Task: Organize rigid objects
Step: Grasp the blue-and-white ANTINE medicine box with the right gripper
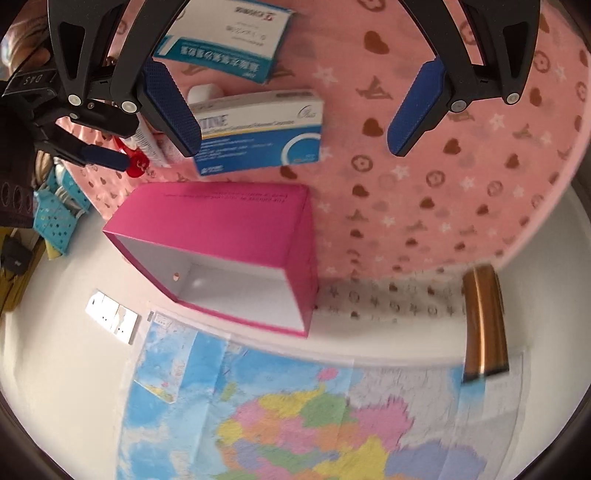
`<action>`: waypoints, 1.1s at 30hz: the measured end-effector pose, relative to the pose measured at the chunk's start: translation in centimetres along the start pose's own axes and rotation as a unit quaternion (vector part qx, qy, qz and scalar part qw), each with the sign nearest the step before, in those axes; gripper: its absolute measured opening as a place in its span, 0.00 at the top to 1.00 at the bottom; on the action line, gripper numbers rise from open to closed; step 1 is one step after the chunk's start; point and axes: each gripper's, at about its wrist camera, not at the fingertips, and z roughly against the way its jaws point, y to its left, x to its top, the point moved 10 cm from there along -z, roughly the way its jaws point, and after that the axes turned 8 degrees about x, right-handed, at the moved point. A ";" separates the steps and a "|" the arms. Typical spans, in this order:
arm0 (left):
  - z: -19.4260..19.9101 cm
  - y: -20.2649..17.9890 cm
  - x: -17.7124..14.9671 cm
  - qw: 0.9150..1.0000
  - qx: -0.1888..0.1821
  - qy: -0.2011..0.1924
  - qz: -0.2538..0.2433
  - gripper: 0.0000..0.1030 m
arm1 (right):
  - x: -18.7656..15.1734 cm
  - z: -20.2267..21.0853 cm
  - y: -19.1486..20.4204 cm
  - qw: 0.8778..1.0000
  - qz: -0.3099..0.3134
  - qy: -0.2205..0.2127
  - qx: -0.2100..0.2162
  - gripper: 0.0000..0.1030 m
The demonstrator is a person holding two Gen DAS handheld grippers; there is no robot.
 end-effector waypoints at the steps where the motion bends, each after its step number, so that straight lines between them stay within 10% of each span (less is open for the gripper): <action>1: -0.5 0.3 -0.3 1.000 -0.011 0.011 0.006 0.05 | 0.0 -0.4 0.3 1.000 0.004 0.004 0.005 0.20; 18: -4.3 -0.3 -3.9 0.981 -0.150 0.121 0.016 0.30 | 0.5 -5.9 3.6 0.995 -0.017 0.050 0.084 0.46; 33: -3.9 -1.1 -4.1 0.982 -0.146 0.118 0.007 0.31 | 1.2 -5.8 3.9 0.998 0.026 0.041 0.045 0.48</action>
